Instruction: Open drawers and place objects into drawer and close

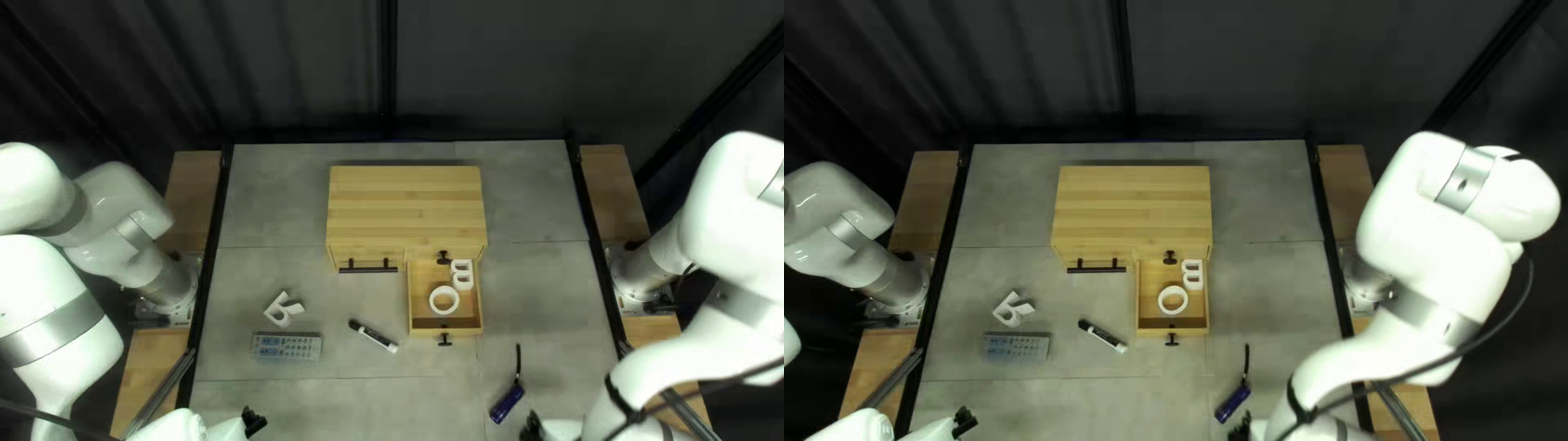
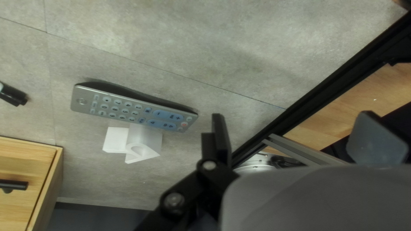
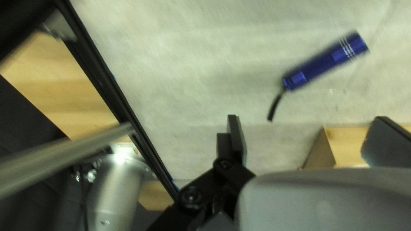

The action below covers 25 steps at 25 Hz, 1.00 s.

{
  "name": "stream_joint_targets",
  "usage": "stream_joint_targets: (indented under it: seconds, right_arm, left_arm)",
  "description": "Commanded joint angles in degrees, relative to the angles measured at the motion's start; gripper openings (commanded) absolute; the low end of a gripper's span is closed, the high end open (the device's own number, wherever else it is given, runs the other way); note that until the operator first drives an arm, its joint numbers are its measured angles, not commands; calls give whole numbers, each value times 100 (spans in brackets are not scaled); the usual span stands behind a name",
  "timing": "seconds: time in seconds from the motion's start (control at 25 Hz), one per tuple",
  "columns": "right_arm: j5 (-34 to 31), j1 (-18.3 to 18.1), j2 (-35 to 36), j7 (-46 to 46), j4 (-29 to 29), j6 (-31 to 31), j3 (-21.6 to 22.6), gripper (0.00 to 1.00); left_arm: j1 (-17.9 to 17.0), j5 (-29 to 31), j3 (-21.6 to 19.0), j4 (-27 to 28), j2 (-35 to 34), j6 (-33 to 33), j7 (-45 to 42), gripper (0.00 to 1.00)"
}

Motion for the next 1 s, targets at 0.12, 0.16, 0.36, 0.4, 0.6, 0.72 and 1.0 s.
stream_joint_targets:
  seconds: [0.12, 0.16, 0.36, 0.4, 0.6, 0.72, 1.0]
  right_arm:
    - [-93, -556, -548, -923, -413, -124, -444, 36]
    - [-117, -615, -574, -1026, -433, -140, -494, 12]
    - [-324, -955, -554, -1671, -327, -188, -804, 0]
    - [-380, -1018, -514, -1796, -272, -213, -863, 0]
    - [-514, -1193, -389, -2100, -197, -465, -1014, 0]
    - [-539, -1273, -326, -2209, -279, -726, -1074, 0]
    - [-579, -1511, -377, -2463, -952, -1675, -1236, 0]
  left_arm:
    - [0, 0, 0, 0, 0, 0, 0, 100]
    - [0, 0, 0, 0, 0, 0, 0, 100]
    - [0, 0, 0, 0, 0, 0, 0, 100]
    - [0, 0, 0, 0, 0, 0, 0, 100]
    - [0, 0, 0, 0, 0, 0, 0, 100]
    - [0, 0, 0, 0, 0, 0, 0, 100]
    - [0, 0, 0, 0, 0, 0, 0, 100]
